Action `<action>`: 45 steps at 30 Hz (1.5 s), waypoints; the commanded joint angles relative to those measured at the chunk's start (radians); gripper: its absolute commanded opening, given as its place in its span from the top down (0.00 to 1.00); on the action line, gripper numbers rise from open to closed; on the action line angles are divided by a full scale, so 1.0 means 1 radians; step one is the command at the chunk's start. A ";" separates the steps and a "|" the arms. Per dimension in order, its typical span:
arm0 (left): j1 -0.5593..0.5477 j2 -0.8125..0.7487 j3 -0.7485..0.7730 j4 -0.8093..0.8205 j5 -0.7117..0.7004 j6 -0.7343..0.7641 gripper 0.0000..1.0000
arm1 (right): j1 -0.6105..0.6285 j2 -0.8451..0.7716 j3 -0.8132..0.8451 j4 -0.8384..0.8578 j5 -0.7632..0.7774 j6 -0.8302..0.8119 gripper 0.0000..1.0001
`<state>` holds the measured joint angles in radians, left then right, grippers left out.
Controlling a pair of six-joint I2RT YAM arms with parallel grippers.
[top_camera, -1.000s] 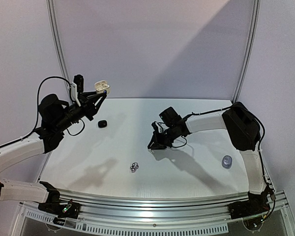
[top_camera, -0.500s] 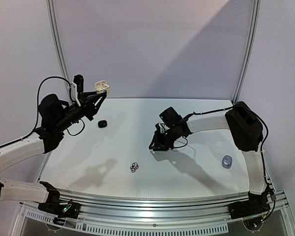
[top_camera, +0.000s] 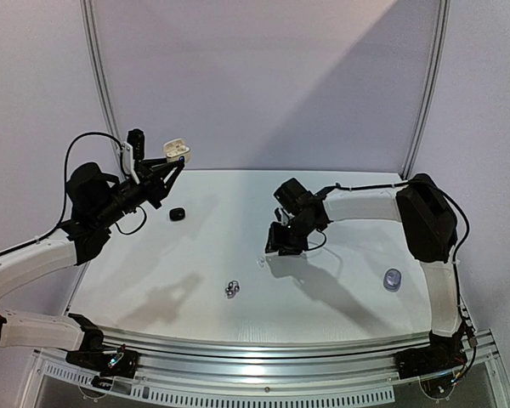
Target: Insert the wireless bluetooth earbuds into the charging case
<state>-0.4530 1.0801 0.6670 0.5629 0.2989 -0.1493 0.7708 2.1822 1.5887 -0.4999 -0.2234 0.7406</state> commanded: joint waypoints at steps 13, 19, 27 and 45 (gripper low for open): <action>0.012 0.004 -0.001 0.003 0.008 -0.010 1.00 | 0.145 0.270 0.518 -0.487 0.379 -0.226 0.49; 0.011 0.006 0.003 0.002 0.011 -0.012 1.00 | 0.147 0.285 0.518 -0.473 0.350 -0.247 0.56; 0.011 0.009 0.008 -0.002 0.014 -0.012 1.00 | 0.148 0.295 0.516 -0.451 0.337 -0.255 0.73; 0.011 0.004 -0.002 0.008 0.001 -0.010 1.00 | 0.111 0.127 0.556 -0.350 0.331 -0.266 1.00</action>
<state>-0.4530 1.0805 0.6670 0.5625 0.3054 -0.1551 0.9092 2.4405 2.1147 -0.9318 0.1066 0.4820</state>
